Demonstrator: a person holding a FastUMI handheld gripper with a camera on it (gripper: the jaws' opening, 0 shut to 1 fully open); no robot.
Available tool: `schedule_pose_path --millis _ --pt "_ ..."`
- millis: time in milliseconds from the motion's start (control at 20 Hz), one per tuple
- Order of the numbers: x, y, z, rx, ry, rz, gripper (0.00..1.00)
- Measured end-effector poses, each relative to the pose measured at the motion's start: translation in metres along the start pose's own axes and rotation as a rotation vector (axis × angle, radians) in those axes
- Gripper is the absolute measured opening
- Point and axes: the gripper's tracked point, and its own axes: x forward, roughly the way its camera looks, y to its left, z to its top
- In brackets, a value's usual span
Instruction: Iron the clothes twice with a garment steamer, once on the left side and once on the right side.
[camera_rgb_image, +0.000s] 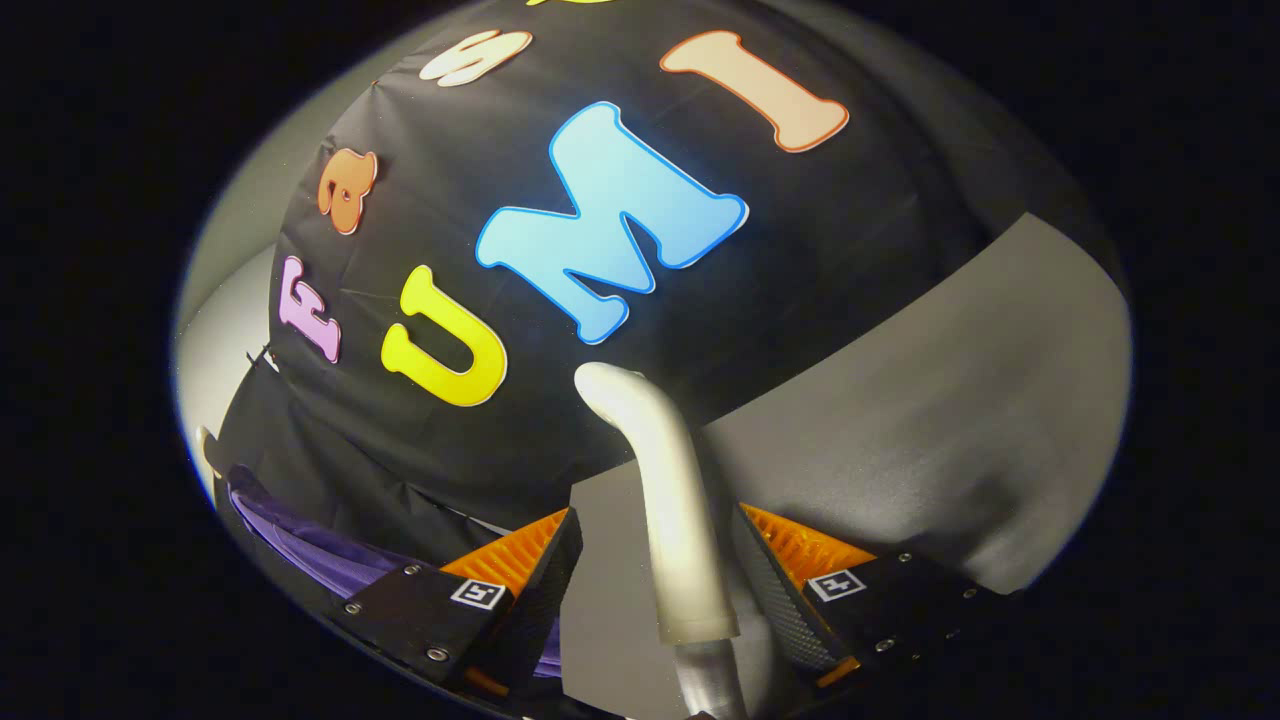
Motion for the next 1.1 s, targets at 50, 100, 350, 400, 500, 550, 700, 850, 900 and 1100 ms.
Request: schedule_pose_path --millis 50,100,350,400,500,550,700,850,900,1100 --pt "0.002 -0.001 -0.002 0.018 0.020 0.010 0.93" --pt "0.007 -0.001 -0.005 0.031 0.039 0.019 0.93" --pt "0.027 -0.007 -0.013 0.077 0.110 0.021 0.78" --pt "0.030 -0.008 -0.014 0.085 0.119 0.026 0.74" --pt "0.035 -0.015 -0.014 0.085 0.122 0.009 0.64" --pt "0.033 -0.015 -0.013 0.101 0.133 0.012 0.55" --pt "0.033 -0.015 -0.016 0.104 0.131 0.028 0.43" --pt "0.035 -0.014 -0.014 0.183 0.139 0.053 0.38" --pt "0.033 -0.013 -0.014 0.202 0.141 0.061 0.37" --pt "0.033 -0.014 -0.011 0.188 0.114 0.051 0.35"
